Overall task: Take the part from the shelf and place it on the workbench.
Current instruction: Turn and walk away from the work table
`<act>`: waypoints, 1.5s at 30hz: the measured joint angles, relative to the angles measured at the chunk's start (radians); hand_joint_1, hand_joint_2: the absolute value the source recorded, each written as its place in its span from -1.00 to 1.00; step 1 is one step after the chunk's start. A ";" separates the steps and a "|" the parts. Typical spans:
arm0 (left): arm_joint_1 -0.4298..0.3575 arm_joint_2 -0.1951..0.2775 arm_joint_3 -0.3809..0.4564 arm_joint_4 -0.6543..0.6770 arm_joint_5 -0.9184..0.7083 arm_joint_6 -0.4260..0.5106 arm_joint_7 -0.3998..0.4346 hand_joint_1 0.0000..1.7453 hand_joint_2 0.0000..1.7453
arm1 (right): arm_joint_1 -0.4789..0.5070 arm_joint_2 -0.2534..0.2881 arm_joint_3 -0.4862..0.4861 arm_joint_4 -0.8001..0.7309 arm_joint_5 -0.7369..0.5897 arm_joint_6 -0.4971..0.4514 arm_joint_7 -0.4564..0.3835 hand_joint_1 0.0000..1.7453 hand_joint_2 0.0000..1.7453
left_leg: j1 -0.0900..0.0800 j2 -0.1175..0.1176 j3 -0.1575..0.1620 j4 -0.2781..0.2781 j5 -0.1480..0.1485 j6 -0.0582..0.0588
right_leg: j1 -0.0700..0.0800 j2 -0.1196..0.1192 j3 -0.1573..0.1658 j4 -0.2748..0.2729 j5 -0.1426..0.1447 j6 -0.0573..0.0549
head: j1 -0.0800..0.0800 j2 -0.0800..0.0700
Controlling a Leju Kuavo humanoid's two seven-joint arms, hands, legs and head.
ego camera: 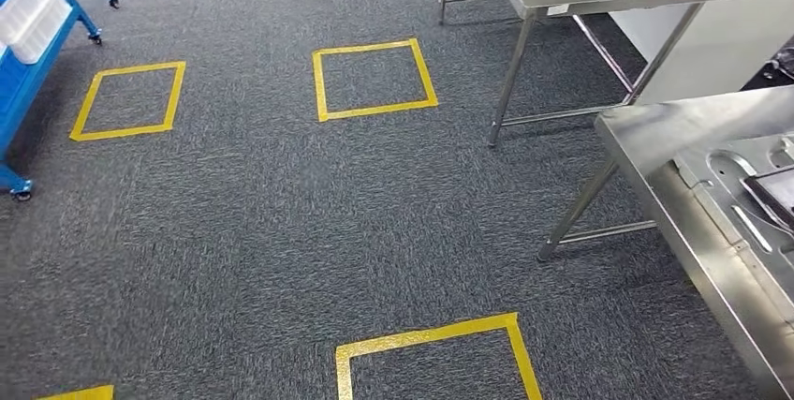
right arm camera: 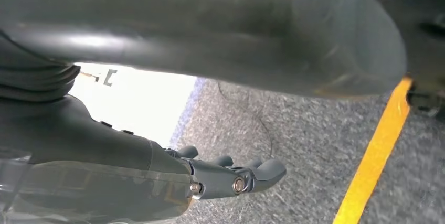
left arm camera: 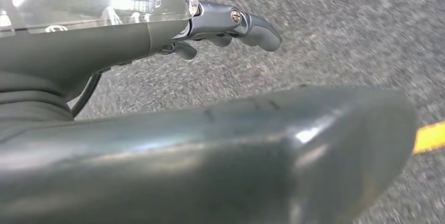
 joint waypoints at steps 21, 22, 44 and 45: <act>-0.001 0.004 -0.001 0.000 -0.009 -0.008 0.001 -1.00 -1.00 | 0.010 0.001 -0.005 0.006 0.012 0.010 -0.004 -1.00 -1.00 | 0.013 -0.026 -0.152 0.292 -0.115 -0.049 | 0.001 0.020 -0.011 -0.043 0.051 -0.038 | 0.000 0.000; 0.000 0.004 -0.001 0.000 -0.008 -0.008 0.001 -1.00 -1.00 | 0.010 0.001 -0.005 0.006 0.015 0.012 -0.005 -1.00 -1.00 | 0.014 -0.017 -0.123 0.238 -0.084 -0.049 | 0.001 0.007 -0.008 -0.043 0.048 -0.036 | 0.000 0.000; 0.003 0.005 0.017 0.002 0.014 -0.023 0.002 -1.00 -1.00 | 0.005 0.006 -0.004 0.009 0.018 0.033 -0.010 -1.00 -1.00 | 0.002 -0.167 -0.010 0.011 0.000 -0.019 | -0.001 0.150 -0.031 -0.042 0.068 -0.018 | 0.000 0.000; 0.004 0.005 0.018 0.002 0.015 -0.023 0.003 -1.00 -1.00 | 0.004 0.009 -0.004 0.009 0.019 0.032 -0.008 -1.00 -1.00 | 0.002 -0.151 -0.013 0.019 -0.007 -0.024 | -0.002 0.137 -0.025 -0.049 0.070 -0.023 | 0.000 0.000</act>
